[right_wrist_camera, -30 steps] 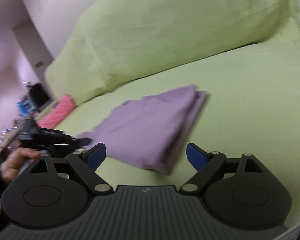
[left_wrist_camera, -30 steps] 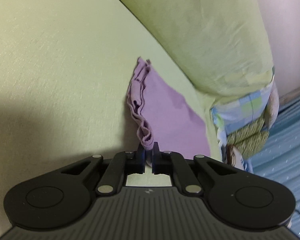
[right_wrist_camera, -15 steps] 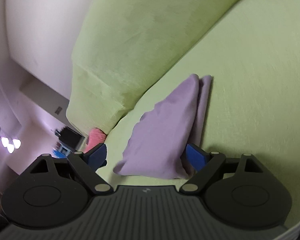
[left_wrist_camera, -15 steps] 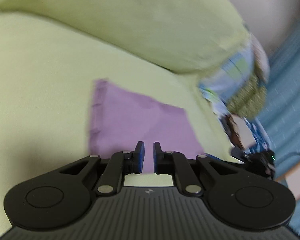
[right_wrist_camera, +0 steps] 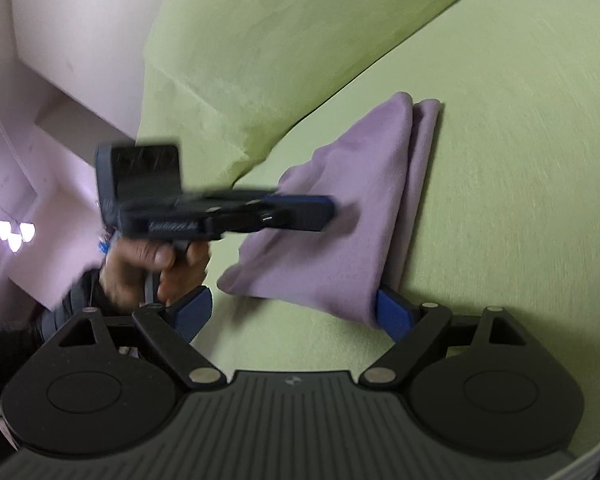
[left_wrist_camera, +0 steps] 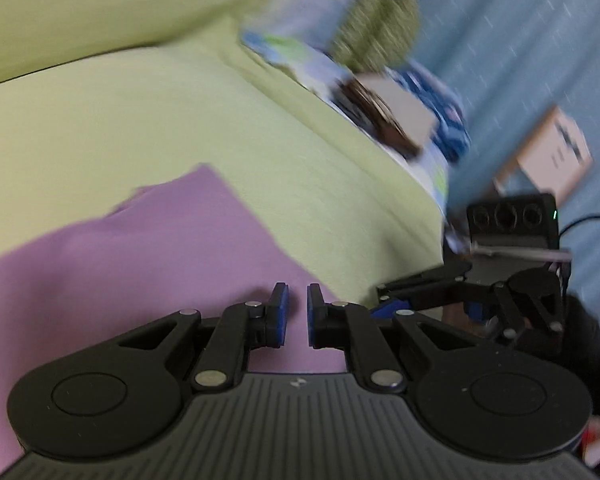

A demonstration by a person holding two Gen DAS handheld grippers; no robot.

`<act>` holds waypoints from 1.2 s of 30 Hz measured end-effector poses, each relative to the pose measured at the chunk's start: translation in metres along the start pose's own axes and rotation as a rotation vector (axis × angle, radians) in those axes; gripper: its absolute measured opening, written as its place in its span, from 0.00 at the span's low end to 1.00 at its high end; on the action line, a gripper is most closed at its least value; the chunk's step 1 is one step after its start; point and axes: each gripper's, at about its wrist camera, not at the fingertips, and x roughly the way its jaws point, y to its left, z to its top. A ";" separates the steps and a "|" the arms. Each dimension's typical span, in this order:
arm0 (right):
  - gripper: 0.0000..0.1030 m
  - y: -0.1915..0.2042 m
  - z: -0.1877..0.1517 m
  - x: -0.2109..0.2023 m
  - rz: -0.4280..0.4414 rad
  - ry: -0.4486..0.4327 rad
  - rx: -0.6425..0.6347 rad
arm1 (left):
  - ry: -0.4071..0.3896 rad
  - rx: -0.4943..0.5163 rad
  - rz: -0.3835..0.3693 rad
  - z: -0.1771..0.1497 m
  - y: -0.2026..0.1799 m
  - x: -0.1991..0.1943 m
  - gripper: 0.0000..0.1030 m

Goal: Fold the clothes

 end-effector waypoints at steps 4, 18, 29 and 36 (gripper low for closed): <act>0.83 0.001 -0.002 0.004 0.000 0.017 -0.008 | -0.019 0.005 0.014 0.007 0.006 0.003 0.08; 0.83 0.006 -0.008 0.011 -0.021 0.035 -0.016 | 0.052 0.317 0.139 0.061 0.028 -0.001 0.22; 0.83 0.010 -0.021 0.006 -0.027 0.040 -0.026 | 0.145 0.320 0.072 0.086 0.061 0.007 0.22; 0.84 0.005 -0.022 0.005 -0.028 0.043 -0.030 | 0.180 0.444 0.054 0.078 0.045 0.012 0.22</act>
